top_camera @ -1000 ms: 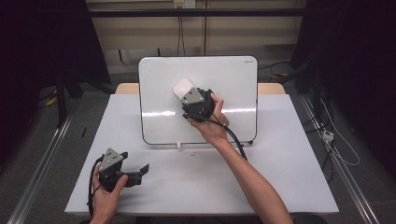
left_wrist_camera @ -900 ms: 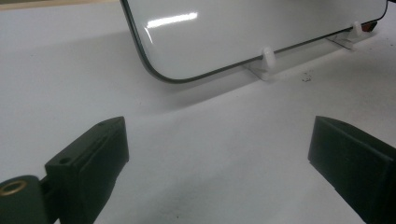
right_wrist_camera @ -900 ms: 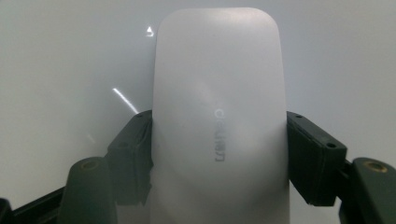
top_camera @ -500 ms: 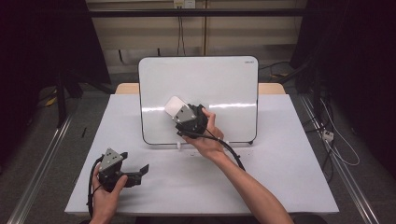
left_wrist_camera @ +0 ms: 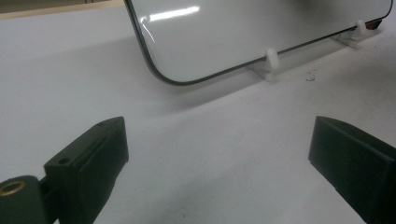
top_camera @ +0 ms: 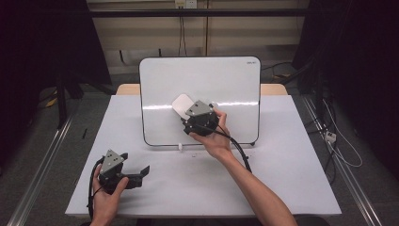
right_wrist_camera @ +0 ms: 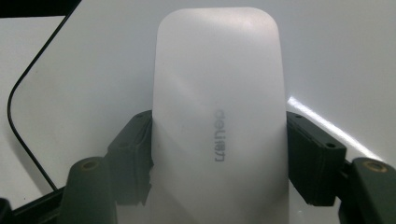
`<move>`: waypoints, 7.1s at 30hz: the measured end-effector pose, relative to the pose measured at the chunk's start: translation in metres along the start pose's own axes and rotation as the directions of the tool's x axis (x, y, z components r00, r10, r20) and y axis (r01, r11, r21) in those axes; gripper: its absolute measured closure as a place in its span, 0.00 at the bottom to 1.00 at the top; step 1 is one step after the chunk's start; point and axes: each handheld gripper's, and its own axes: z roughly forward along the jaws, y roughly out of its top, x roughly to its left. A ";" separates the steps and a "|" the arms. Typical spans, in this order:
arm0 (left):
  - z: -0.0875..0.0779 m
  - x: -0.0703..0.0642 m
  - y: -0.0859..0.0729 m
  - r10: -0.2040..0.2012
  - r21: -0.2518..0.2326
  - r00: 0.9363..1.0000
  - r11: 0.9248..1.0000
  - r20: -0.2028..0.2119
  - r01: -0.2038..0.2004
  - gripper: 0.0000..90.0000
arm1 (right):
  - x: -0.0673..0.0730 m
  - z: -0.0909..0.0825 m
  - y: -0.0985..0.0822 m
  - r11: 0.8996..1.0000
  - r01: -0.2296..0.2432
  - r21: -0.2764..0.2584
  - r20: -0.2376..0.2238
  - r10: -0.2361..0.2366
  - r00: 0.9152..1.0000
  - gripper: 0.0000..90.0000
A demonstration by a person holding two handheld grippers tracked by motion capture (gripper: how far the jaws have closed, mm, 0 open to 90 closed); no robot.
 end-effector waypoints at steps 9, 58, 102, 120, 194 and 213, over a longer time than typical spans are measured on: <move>0.000 0.000 0.000 -0.001 0.003 1.000 1.000 -0.003 0.001 0.05 | -0.006 -0.013 0.002 1.000 0.004 -0.024 0.023 -0.004 1.000 0.35; 0.000 0.002 -0.004 -0.014 0.017 1.000 1.000 -0.008 0.014 0.05 | -0.053 -0.067 -0.033 0.998 -0.059 -0.027 0.114 0.061 0.992 0.35; 0.003 -0.002 0.000 0.005 0.021 1.000 1.000 -0.006 -0.005 0.05 | -0.075 -0.100 -0.103 0.989 -0.142 0.049 0.210 0.128 0.969 0.35; 0.002 0.000 0.001 -0.004 0.014 1.000 1.000 -0.017 0.005 0.05 | -0.072 -0.078 -0.111 0.988 -0.116 0.106 0.237 0.088 0.968 0.35; -0.005 0.008 -0.001 -0.042 -0.004 0.998 0.999 -0.051 0.041 0.05 | -0.082 -0.135 -0.134 0.937 -0.349 -0.008 0.114 0.348 0.931 0.08; -0.006 0.010 0.000 -0.066 -0.045 0.997 0.997 -0.049 0.063 0.05 | -0.085 -0.167 -0.173 0.892 -0.451 -0.024 0.151 0.449 0.881 0.10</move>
